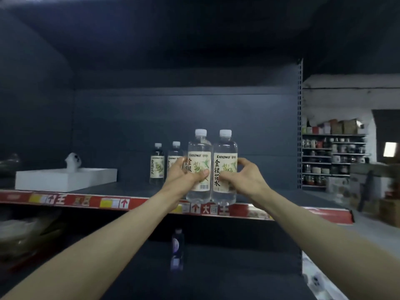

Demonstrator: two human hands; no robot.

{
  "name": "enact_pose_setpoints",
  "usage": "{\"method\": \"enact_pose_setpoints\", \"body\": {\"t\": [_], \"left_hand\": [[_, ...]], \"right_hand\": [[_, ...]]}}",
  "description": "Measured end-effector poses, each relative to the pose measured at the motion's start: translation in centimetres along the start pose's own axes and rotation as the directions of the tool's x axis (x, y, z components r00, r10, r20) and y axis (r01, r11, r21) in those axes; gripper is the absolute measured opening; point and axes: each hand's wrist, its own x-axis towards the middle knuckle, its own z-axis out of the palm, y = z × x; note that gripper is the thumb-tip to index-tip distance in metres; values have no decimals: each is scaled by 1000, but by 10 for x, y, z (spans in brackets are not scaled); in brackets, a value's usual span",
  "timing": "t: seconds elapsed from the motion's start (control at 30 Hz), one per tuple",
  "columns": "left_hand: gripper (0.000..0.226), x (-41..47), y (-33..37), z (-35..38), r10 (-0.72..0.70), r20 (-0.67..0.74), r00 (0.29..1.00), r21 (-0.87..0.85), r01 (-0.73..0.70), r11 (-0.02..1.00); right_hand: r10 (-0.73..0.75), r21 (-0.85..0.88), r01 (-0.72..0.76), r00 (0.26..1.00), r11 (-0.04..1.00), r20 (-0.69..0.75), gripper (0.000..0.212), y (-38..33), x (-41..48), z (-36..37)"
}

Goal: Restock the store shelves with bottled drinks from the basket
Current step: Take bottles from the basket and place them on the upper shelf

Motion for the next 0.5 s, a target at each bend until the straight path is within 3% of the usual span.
{"method": "enact_pose_setpoints", "body": {"t": [0.13,0.27,0.4,0.5], "left_hand": [[106,16,-23,10,25,-45,999,34,-23,999],[131,36,-33,16,25,-5,1000,87,-24,996],[114,54,-42,24,-8,2,1000,161,8,987],[111,61,-46,31,-36,-6,999,211,37,977]], "right_hand": [[12,-55,-14,1000,998,-28,66,25,24,8],[49,-19,-50,997,999,-55,62,46,46,10],[49,-49,-53,996,997,-75,43,57,56,10],[20,-90,-28,996,996,-88,41,57,56,10]]}}
